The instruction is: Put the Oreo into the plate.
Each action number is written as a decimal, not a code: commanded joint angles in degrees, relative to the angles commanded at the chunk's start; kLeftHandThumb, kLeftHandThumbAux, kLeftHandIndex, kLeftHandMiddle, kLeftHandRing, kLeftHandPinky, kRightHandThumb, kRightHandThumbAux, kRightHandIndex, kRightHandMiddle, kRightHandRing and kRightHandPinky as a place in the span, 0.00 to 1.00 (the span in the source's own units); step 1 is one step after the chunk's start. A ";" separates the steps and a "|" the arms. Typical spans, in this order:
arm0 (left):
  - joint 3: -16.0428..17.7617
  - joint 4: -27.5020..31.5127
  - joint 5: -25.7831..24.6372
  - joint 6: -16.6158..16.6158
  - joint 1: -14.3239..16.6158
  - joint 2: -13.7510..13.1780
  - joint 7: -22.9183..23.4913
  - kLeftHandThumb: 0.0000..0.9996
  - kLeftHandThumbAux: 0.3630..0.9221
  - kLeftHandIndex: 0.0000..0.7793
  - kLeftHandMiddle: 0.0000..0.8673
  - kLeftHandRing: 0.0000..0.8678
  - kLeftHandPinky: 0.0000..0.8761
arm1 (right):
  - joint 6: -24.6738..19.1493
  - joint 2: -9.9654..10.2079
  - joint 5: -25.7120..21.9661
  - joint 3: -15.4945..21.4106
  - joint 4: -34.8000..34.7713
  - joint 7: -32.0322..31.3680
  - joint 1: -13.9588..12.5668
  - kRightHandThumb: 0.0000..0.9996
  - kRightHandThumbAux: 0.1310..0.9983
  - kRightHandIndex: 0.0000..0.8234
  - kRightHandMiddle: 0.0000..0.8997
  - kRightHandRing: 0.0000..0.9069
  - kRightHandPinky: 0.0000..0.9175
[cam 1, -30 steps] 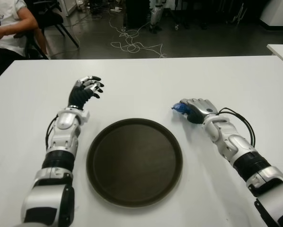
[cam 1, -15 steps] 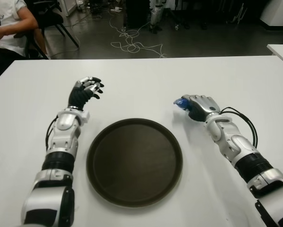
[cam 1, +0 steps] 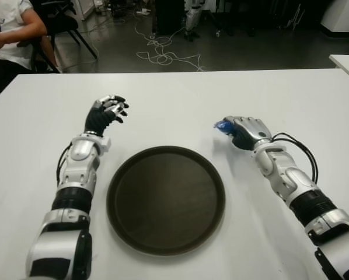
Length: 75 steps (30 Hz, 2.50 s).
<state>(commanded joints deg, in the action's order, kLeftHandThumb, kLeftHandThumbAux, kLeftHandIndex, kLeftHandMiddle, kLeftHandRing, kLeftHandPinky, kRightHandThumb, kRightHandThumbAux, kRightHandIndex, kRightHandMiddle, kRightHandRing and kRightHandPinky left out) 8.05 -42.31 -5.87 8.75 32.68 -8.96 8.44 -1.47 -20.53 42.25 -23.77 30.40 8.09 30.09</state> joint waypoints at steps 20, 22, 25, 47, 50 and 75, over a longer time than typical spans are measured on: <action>0.52 -0.77 -0.72 -0.23 0.35 0.25 -0.03 0.82 0.59 0.45 0.57 0.56 0.61 | 20.20 5.02 -5.10 7.72 -22.39 17.14 -11.28 0.85 0.63 0.48 0.58 0.91 0.88; 0.58 -0.85 -0.86 -0.10 0.38 0.28 0.04 0.82 0.59 0.44 0.57 0.56 0.61 | 23.06 5.01 -5.35 7.49 -22.70 17.30 -11.70 0.85 0.63 0.48 0.58 0.91 0.88; 0.59 -0.93 -0.88 -0.02 0.42 0.26 0.03 0.82 0.59 0.44 0.57 0.56 0.62 | 26.68 5.07 -6.61 7.31 -22.34 15.94 -11.77 0.85 0.63 0.48 0.59 0.92 0.88; 0.05 0.25 -0.37 0.09 -0.24 0.42 -0.07 0.83 0.55 0.54 0.54 0.58 0.65 | 37.64 3.72 -7.87 2.26 -10.40 4.84 -10.13 0.85 0.63 0.49 0.59 0.92 0.89; 0.14 0.58 -0.59 0.02 -0.36 0.63 -0.07 0.83 0.55 0.54 0.54 0.58 0.65 | 39.15 2.96 -11.94 1.74 -9.76 -1.49 -9.59 0.85 0.63 0.49 0.60 0.91 0.88; 0.03 0.85 -0.53 -0.35 -0.36 0.97 -0.56 0.82 0.58 0.46 0.57 0.58 0.65 | 36.25 -2.08 -29.96 1.88 -16.78 -34.20 -8.83 0.09 0.64 0.24 0.22 0.17 0.08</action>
<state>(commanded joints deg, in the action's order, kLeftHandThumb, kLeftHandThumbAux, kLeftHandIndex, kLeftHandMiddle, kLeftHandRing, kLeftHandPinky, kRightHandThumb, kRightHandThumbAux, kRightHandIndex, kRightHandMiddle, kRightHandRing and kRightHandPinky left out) 8.08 -41.46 -6.40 8.40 32.32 -7.99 7.88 34.78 -22.61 12.29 -21.89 13.63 -26.12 21.26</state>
